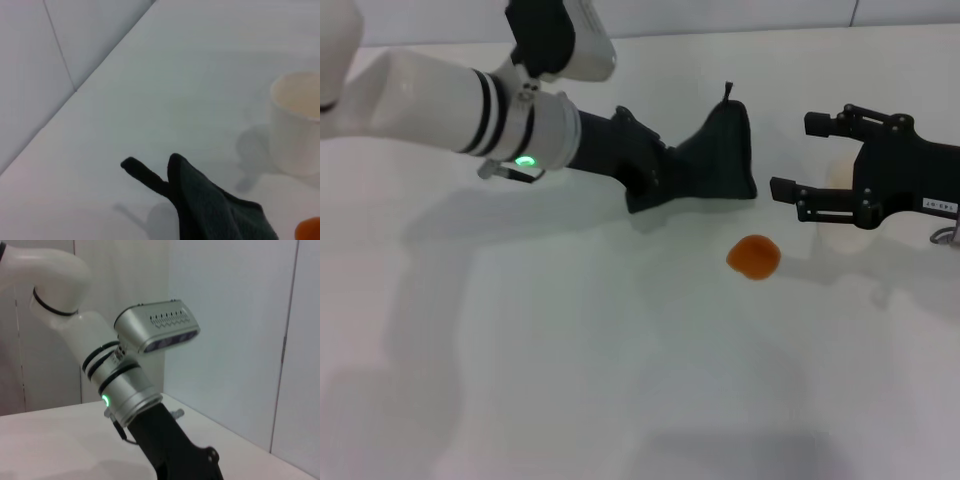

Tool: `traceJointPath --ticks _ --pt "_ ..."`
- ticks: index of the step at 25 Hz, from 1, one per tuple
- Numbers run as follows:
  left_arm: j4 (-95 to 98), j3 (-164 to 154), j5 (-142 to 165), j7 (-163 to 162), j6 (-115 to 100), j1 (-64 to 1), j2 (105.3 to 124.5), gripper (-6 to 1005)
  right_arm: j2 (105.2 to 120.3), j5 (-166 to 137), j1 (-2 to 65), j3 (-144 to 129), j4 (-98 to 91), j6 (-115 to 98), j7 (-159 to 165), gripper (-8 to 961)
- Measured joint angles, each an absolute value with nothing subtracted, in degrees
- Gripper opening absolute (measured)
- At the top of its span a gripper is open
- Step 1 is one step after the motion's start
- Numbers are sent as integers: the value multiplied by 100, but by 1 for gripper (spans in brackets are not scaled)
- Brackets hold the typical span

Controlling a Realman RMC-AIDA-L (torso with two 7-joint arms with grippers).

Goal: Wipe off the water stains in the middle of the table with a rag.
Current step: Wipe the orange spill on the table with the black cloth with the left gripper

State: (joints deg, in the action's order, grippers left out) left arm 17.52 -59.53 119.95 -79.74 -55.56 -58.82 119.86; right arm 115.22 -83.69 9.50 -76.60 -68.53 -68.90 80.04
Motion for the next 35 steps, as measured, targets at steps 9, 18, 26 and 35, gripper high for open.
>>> traceJointPath --ticks 9,18,26,35 --pt "1559 -7909 10133 -7871 -5090 -5675 12031 103 11522 -8357 943 -7673 -6847 -6956 7980 857" --pt "1551 -8494 9804 -7981 -5145 -5618 12020 102 11522 -8344 940 -7673 -6850 -7022 7980 856" --pt "1588 -8831 9813 -8122 -5236 -5620 12001 102 11522 -8298 923 -7714 -6844 -7026 7924 857" --pt "1602 -8986 9826 -8169 -5466 -5676 12010 102 11522 -8288 905 -7717 -6846 -7025 7910 857"
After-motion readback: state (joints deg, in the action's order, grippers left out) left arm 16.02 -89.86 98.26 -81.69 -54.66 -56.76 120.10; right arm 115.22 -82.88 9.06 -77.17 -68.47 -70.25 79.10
